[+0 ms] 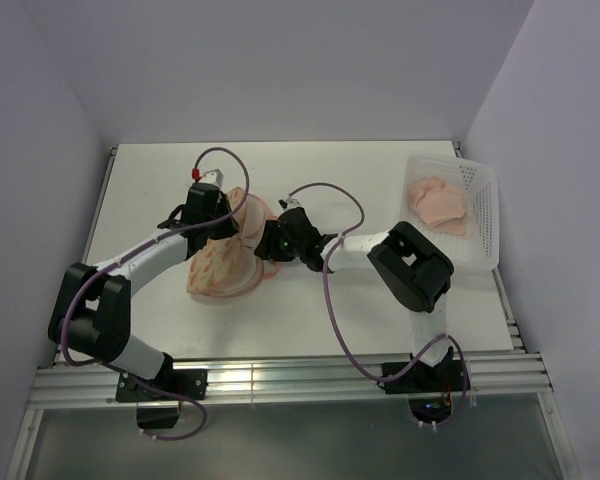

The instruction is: Place the bra in the laundry bag and zip it closed

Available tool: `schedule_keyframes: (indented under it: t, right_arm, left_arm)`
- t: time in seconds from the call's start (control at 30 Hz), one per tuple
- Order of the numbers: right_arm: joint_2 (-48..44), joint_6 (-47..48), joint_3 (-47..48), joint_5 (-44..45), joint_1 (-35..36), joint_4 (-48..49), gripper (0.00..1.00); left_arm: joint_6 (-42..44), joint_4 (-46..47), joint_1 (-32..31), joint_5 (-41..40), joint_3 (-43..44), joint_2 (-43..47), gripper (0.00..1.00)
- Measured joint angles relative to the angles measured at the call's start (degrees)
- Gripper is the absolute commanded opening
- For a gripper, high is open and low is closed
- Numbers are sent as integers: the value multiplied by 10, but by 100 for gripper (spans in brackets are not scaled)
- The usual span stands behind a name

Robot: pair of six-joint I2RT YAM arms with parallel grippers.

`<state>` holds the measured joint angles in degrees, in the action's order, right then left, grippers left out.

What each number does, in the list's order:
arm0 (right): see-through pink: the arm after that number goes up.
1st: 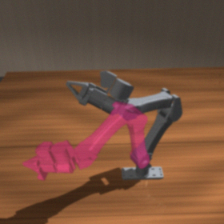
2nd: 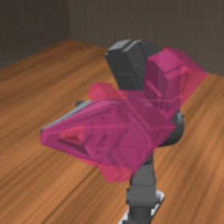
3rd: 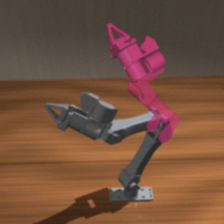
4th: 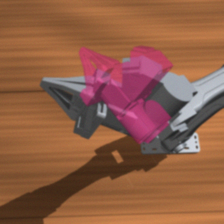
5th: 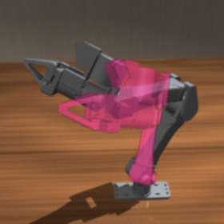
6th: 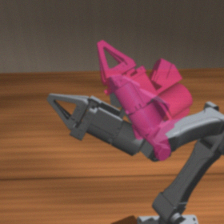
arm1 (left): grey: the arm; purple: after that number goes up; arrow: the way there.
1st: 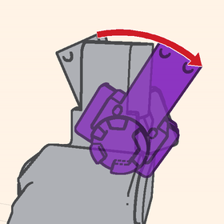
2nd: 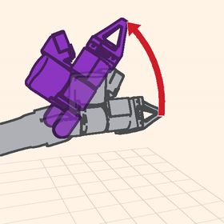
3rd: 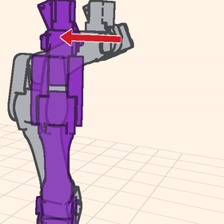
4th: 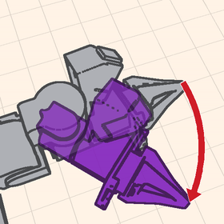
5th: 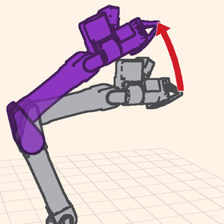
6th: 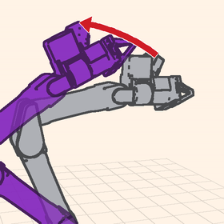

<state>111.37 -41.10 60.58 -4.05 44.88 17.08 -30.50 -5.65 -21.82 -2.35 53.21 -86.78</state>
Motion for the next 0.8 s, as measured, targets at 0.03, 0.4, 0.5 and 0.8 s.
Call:
schedule_keyframes:
  t: [0.03,0.4,0.5,0.8]
  right_arm:
    - [12,-1,10,-1,0,0,49]
    - [33,-10,13,7,0,8,0]
    - [30,-5,0,10,0,13,0]
    - [26,19,-2,10,0,8,3]
  left_arm:
    - [-5,5,9,12,-5,3,0]
    - [-34,13,100,60,-18,49,0]
    - [-39,12,140,50,-17,55,0]
    - [-42,-11,219,29,-1,19,0]
